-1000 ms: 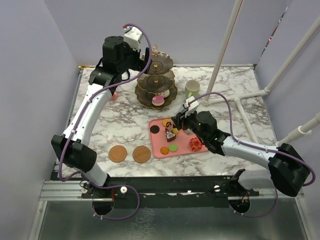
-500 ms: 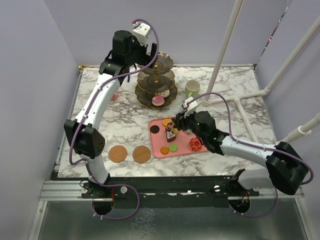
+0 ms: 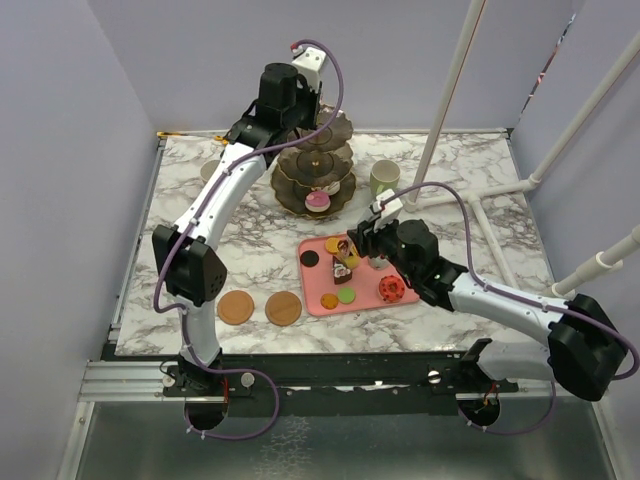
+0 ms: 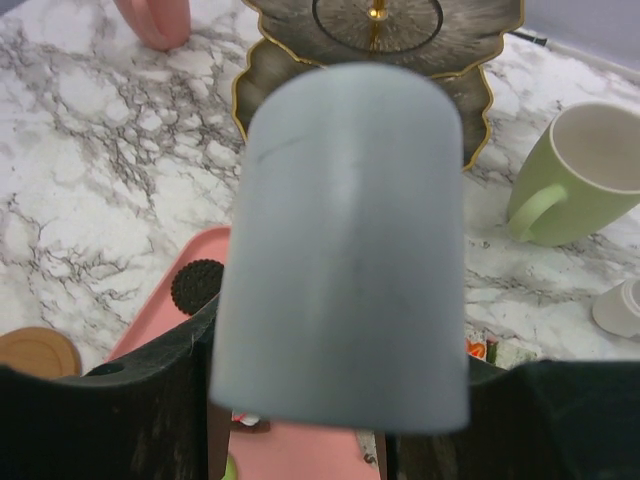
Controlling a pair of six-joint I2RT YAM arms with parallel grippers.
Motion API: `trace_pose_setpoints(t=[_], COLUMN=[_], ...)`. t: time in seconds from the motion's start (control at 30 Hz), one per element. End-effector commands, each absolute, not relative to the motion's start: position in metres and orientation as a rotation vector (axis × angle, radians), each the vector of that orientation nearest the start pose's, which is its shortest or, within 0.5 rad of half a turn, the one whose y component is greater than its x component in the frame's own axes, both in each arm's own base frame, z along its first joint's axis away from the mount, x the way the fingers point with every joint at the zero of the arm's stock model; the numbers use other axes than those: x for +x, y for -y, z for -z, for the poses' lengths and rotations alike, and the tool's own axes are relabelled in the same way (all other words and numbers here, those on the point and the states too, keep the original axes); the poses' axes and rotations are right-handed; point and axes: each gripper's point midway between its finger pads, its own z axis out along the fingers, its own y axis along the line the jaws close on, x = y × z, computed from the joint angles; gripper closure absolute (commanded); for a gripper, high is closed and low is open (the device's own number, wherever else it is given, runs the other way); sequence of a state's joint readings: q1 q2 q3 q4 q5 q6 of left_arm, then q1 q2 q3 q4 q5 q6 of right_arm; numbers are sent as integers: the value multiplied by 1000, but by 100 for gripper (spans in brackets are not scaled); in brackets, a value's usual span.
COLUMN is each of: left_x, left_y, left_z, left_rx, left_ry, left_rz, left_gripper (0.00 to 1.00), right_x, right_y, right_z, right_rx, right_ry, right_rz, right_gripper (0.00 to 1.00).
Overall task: Serve the afternoon tea
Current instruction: Adjust the desert table at the center of the board.
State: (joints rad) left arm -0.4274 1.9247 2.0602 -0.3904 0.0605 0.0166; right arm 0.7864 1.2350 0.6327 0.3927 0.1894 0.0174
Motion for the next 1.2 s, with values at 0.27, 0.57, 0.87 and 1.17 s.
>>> trace_pose_setpoints(t=[0.27,0.57,0.87,1.17], left_x=[512,478,470,456], left_y=[218,199,194,198], left_z=[-401,-409,-414,-413], left_rx=[92,-103,-153,-62], left_ry=[-1665,-1606,-1595,-1620], left_rz=[71,-51,-76,-19], left_gripper=[100,100,79,22], right_x=[312,322,317,309], right_y=[-258,-262,-271,-276], right_z=[-235,-250,-238,-205], right_rx=[-505,-498,-545,-588], right_ry=[-1588,-1536,-1568,-1642], right_rz=[-386,-362,-404,-440], right_gripper=[87,87,83,80])
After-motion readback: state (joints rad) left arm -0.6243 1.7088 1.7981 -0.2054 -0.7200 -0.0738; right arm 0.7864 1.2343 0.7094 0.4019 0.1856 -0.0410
